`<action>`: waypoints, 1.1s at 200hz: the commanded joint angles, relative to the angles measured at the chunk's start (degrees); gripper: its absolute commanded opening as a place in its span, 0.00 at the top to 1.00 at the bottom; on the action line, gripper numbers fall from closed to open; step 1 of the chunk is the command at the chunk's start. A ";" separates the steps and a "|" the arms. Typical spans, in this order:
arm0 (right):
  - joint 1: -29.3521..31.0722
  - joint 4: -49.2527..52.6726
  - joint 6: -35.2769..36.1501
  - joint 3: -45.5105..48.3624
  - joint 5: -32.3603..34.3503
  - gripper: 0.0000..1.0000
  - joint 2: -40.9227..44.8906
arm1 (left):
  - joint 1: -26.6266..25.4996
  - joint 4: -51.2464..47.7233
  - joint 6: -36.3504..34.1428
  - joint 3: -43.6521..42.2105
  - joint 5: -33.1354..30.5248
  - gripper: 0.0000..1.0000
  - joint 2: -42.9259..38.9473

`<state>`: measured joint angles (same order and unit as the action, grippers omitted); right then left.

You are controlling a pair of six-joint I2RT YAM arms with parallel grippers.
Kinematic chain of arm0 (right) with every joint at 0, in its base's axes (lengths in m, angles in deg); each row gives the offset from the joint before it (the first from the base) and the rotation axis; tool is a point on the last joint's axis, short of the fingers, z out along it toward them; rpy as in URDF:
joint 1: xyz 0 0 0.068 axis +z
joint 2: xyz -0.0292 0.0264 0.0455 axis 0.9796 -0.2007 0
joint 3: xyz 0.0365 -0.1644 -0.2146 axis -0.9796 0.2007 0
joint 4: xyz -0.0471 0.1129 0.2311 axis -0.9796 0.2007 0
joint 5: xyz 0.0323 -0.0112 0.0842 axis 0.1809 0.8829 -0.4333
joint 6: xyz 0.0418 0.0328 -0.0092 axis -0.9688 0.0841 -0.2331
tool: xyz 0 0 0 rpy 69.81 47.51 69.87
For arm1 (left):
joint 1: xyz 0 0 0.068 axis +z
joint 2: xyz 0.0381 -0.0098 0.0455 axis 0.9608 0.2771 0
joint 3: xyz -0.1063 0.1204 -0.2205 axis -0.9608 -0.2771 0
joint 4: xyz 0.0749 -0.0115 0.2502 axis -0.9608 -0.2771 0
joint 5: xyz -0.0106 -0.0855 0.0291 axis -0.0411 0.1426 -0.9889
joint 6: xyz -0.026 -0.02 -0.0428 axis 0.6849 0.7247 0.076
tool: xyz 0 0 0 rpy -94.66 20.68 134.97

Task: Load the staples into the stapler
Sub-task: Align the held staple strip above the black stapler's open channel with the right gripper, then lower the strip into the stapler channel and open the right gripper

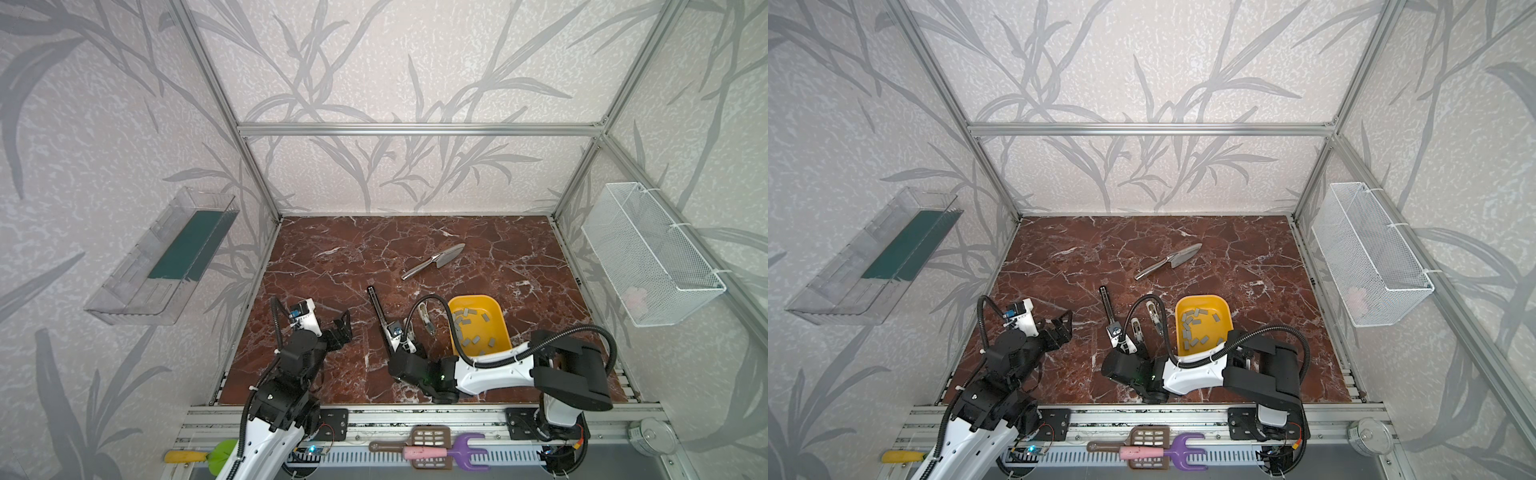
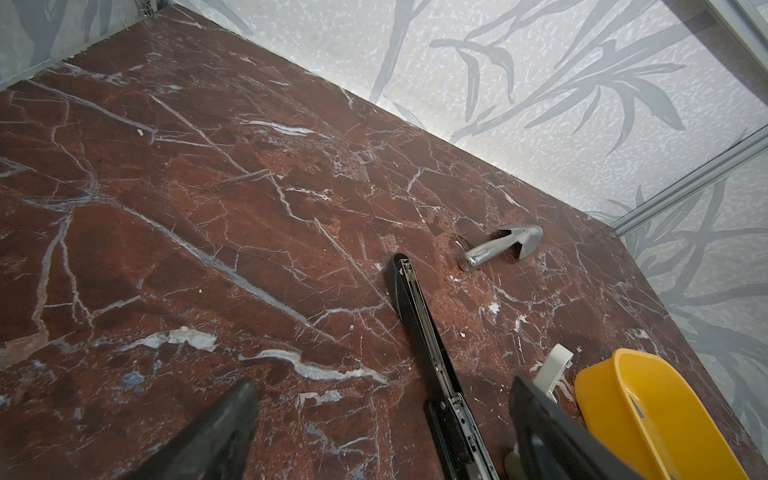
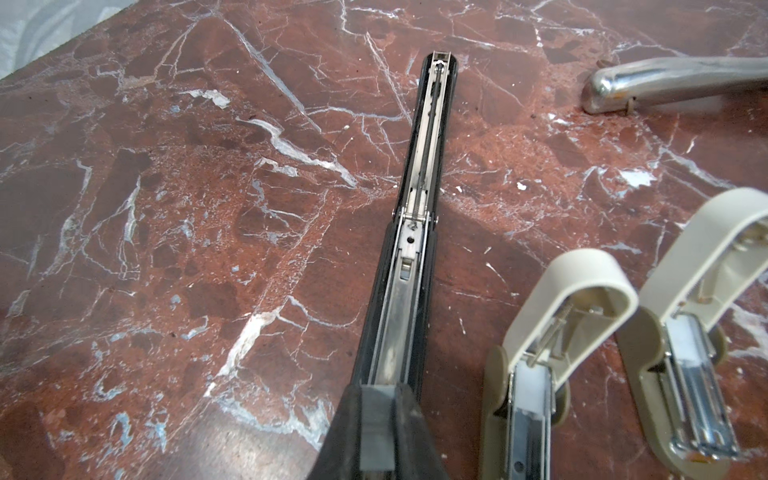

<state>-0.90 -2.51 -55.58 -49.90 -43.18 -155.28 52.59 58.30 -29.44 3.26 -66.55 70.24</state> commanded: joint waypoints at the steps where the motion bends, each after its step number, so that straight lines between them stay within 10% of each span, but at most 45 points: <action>1: -0.27 0.13 -1.06 1.18 -0.32 0.85 0.20 | -0.13 1.12 -0.98 -0.39 -0.20 0.05 -0.10; 220: 2.40 9.01 -7.42 2.94 -1.69 0.84 5.06 | -0.19 1.02 -0.99 -0.56 0.03 0.05 -0.31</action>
<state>0.71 3.10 -61.64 -47.89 -44.14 -151.57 52.59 58.30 -29.44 3.26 -66.50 70.24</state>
